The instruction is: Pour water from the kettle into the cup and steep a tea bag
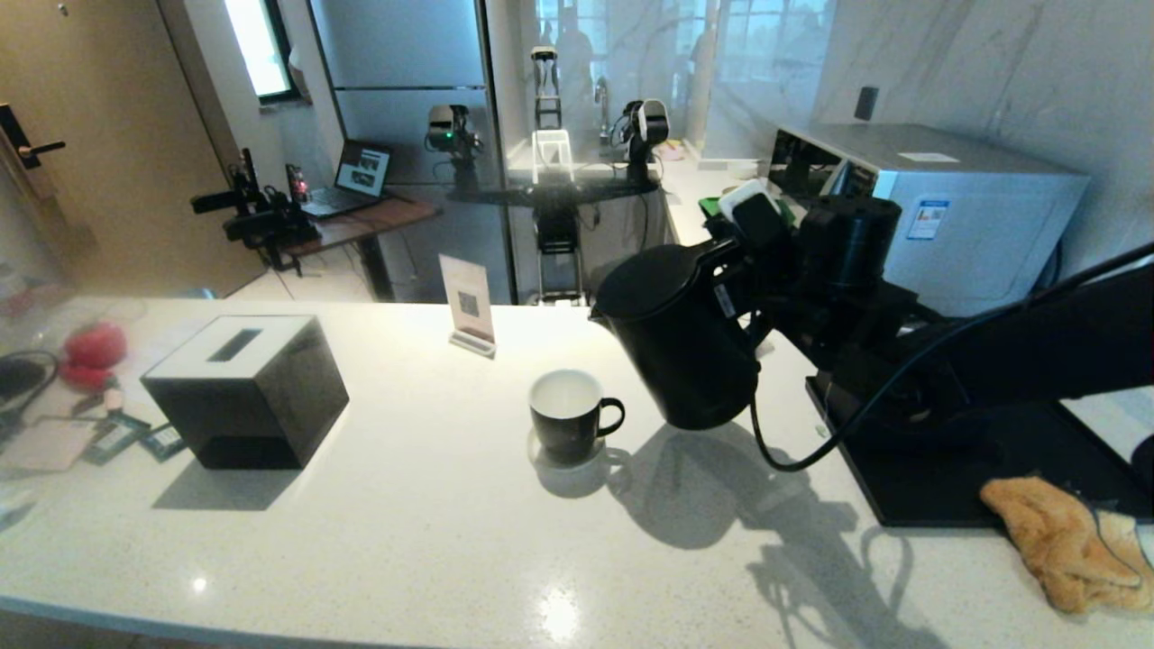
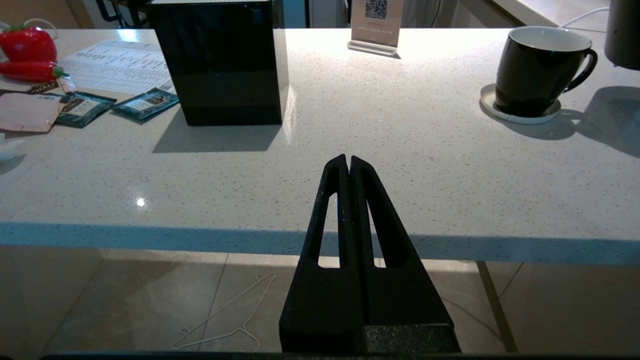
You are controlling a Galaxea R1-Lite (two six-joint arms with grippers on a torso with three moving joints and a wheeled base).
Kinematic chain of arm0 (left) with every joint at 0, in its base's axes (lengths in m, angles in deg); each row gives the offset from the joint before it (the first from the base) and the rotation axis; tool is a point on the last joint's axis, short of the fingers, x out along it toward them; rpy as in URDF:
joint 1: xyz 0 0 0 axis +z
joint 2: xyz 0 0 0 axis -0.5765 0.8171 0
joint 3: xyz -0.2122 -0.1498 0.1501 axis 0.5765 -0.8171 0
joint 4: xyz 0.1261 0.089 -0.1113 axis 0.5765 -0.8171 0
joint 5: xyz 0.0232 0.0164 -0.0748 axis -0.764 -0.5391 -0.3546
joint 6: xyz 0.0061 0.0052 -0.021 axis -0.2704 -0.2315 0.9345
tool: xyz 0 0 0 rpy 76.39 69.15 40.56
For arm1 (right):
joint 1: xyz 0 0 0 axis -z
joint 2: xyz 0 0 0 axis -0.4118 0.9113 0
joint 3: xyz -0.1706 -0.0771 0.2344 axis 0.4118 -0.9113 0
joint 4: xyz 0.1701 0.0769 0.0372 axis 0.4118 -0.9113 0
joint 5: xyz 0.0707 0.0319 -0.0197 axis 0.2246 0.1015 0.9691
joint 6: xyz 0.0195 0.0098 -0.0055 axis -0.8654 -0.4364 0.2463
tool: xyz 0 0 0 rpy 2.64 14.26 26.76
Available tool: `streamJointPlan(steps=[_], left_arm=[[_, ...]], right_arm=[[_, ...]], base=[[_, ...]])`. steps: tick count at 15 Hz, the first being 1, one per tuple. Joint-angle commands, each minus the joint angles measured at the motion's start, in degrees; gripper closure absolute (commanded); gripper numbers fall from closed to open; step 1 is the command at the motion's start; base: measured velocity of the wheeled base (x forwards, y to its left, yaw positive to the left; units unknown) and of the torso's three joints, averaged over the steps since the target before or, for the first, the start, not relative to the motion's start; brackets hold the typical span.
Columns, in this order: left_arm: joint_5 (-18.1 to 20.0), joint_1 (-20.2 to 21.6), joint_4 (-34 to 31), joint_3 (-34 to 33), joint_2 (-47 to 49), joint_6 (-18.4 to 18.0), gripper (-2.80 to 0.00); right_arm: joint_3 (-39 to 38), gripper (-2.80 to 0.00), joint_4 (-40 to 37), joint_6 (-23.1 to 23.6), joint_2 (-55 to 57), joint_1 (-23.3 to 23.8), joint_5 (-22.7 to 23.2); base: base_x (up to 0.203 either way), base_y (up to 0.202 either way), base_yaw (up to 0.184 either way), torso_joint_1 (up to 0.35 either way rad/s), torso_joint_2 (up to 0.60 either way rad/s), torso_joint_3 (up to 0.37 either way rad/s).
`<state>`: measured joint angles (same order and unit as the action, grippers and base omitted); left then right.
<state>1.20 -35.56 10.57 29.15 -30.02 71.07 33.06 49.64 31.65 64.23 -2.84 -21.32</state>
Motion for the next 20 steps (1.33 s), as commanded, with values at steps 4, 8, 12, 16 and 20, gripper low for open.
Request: streamJointPlan(steps=[4,8,12,16,20], left_arm=[[0.0,0.0,0.02,0.0,0.09,-0.03,0.0],[0.0,0.0,0.02,0.0,0.09,-0.03,0.0],[0.0,0.0,0.02,0.0,0.09,-0.03,0.0],[0.0,0.0,0.02,0.0,0.09,-0.03,0.0],[0.0,0.0,0.02,0.0,0.09,-0.03,0.0]], right_arm=[[-0.02,0.0,1.33,2.4,0.49,-1.31,-0.08],[-0.28,0.0,4.7,5.06,1.33,-1.55,0.12],[-0.44,0.0,7.58,8.29,2.39,-1.67,0.38],[-0.46,0.0,9.02,10.71,3.18,-1.67,3.39],[-0.37,0.0,9.13,13.22,3.81,-1.67,6.96]], base=[[0.0,0.0,0.0,0.0,0.0,0.0],[0.0,0.0,0.0,0.0,0.0,0.0],[0.0,0.0,0.0,0.0,0.0,0.0],[0.0,0.0,0.0,0.0,0.0,0.0],[0.0,0.0,0.0,0.0,0.0,0.0]])
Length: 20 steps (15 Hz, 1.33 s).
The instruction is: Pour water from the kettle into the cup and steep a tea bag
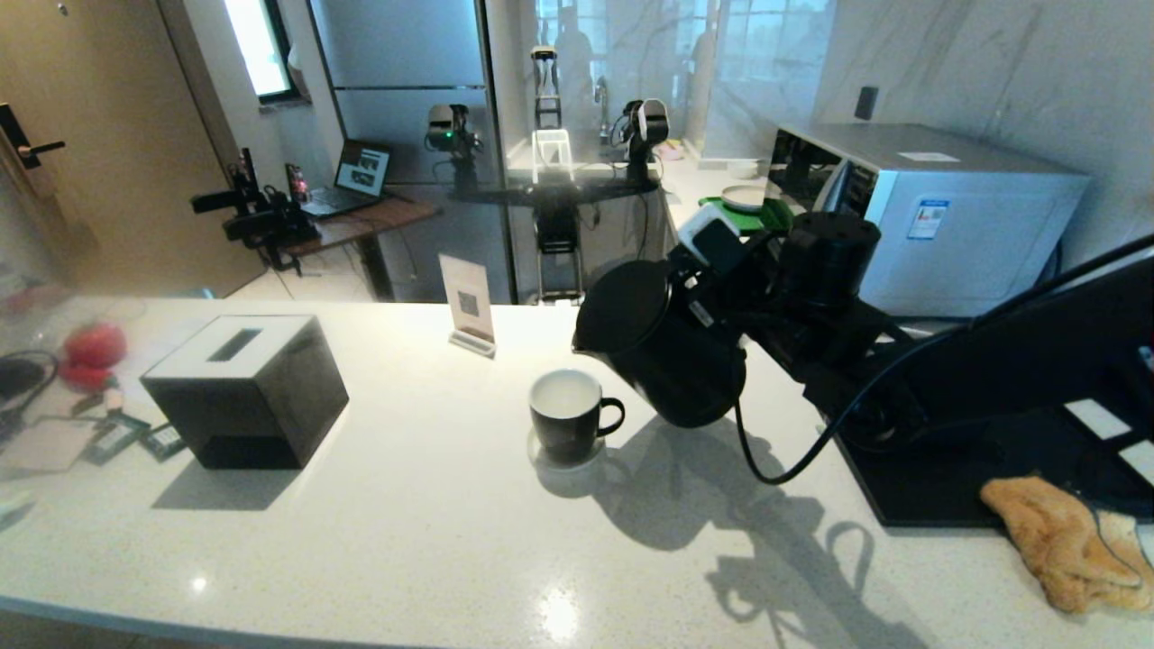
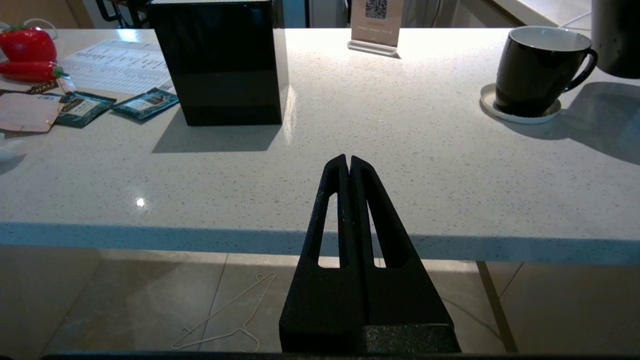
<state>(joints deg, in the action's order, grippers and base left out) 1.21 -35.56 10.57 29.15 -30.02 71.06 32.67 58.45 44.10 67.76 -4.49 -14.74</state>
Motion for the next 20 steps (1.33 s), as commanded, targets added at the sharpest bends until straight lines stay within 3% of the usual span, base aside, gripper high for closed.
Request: streamJointPlan(steps=[1,10,20], left_arm=[[-0.01,0.0,0.02,0.0,0.09,-0.02,0.0],[-0.01,0.0,0.02,0.0,0.09,-0.02,0.0],[-0.01,0.0,0.02,0.0,0.09,-0.02,0.0]], right_arm=[[0.02,0.0,0.32,1.4,0.3,0.0,1.36],[0.68,0.0,0.23,4.34,1.21,0.24,3.41],[8.72,0.0,-0.56,6.54,5.4,0.86,3.41]], base=[[0.0,0.0,0.0,0.0,0.0,0.0],[0.0,0.0,0.0,0.0,0.0,0.0],[0.0,0.0,0.0,0.0,0.0,0.0]])
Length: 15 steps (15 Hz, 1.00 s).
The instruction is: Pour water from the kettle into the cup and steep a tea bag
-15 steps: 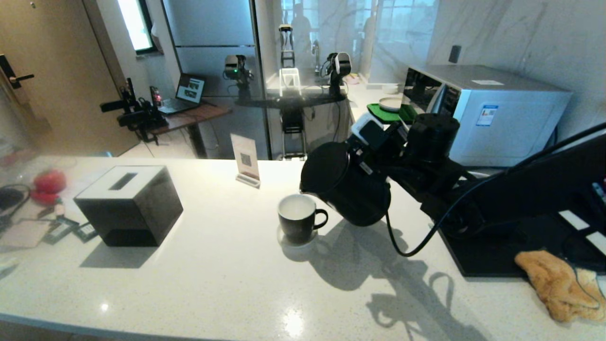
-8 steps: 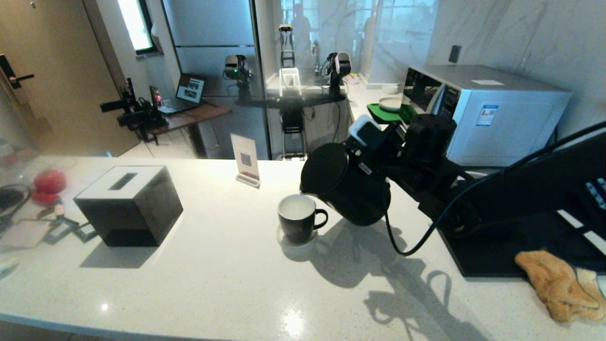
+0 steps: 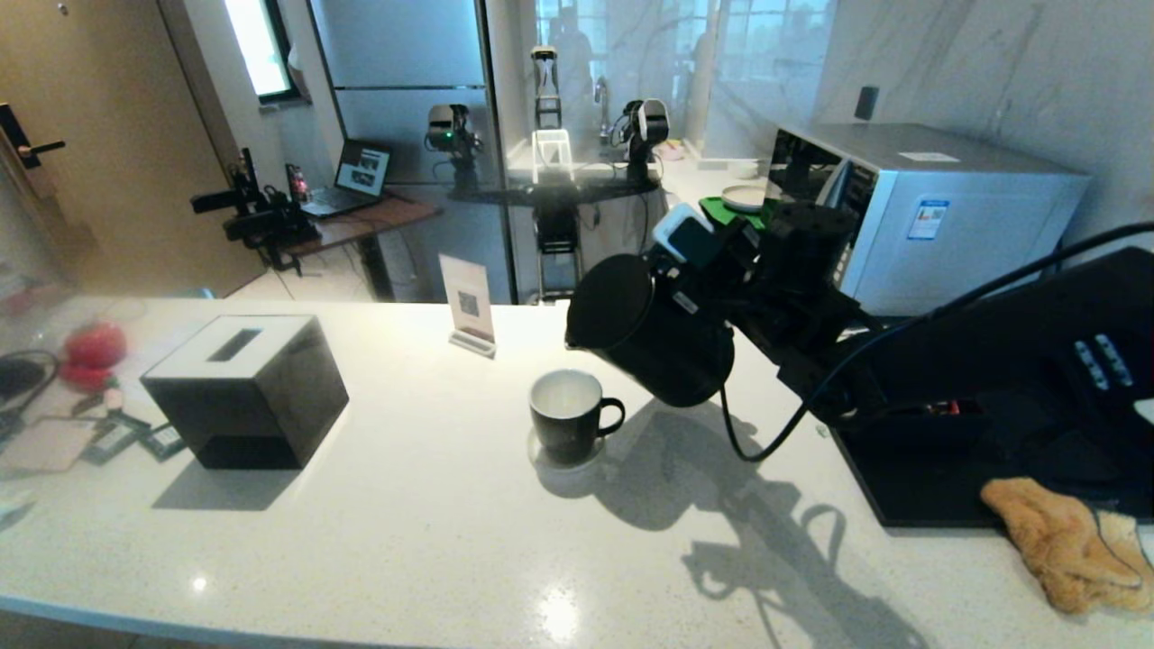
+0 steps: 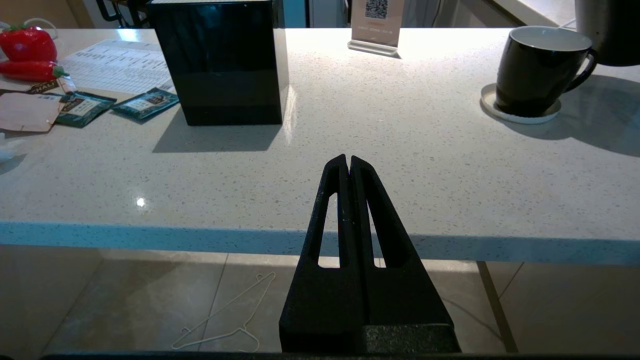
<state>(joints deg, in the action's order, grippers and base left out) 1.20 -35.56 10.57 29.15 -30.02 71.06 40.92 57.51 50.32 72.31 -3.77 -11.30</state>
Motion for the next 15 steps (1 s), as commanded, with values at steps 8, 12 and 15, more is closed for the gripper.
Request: streamJointPlan(steps=[8,12,15], left_arm=[[-0.05,0.0,0.02,0.0,0.09,-0.02,0.0],[0.0,0.0,0.02,0.0,0.09,-0.02,0.0],[0.0,0.0,0.02,0.0,0.09,-0.02,0.0]], right_arm=[[0.47,0.0,0.89,3.96,1.28,2.07,5.1],[0.56,0.0,1.11,4.86,1.63,2.25,6.91],[0.56,0.0,1.17,6.61,1.72,2.25,8.54]], base=[[0.0,0.0,0.0,0.0,0.0,0.0],[0.0,0.0,0.0,0.0,0.0,0.0],[0.0,0.0,0.0,0.0,0.0,0.0]])
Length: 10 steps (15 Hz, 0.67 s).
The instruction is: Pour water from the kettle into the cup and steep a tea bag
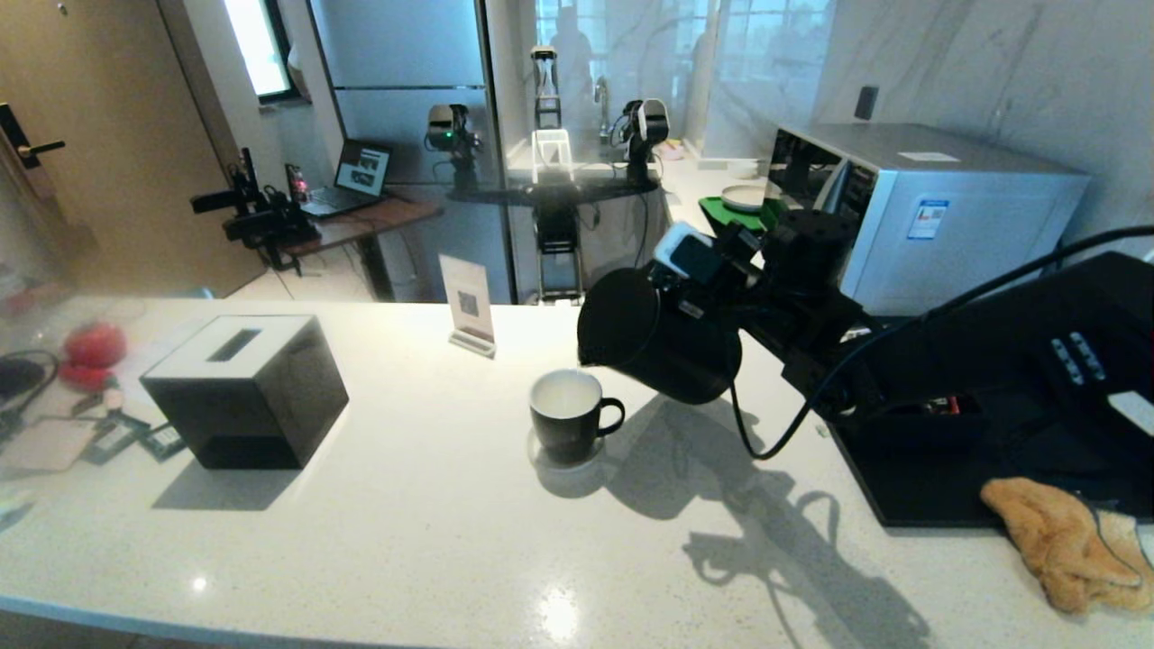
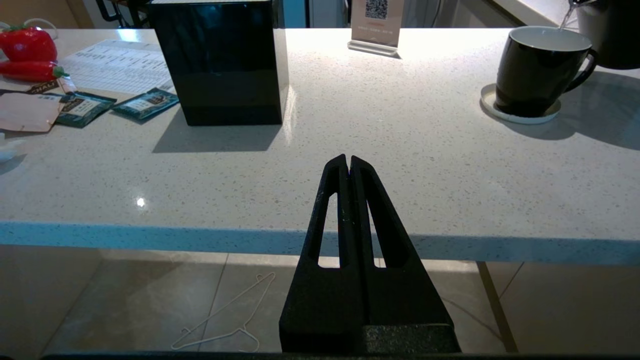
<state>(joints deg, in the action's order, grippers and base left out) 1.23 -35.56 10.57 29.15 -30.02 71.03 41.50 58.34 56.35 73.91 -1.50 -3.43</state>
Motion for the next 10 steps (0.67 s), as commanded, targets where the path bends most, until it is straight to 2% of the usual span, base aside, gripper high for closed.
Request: streamJointPlan(steps=[1,10], left_arm=[[-0.03,0.0,0.02,0.0,0.09,0.0,0.0],[-0.06,0.0,0.02,0.0,0.09,0.0,0.0]], right_arm=[[-0.02,0.0,0.34,1.44,0.11,-0.02,1.31],[3.24,0.0,0.17,3.08,1.53,-0.11,2.03]], base=[[0.0,0.0,0.0,0.0,0.0,0.0],[0.0,0.0,0.0,0.0,0.0,0.0]])
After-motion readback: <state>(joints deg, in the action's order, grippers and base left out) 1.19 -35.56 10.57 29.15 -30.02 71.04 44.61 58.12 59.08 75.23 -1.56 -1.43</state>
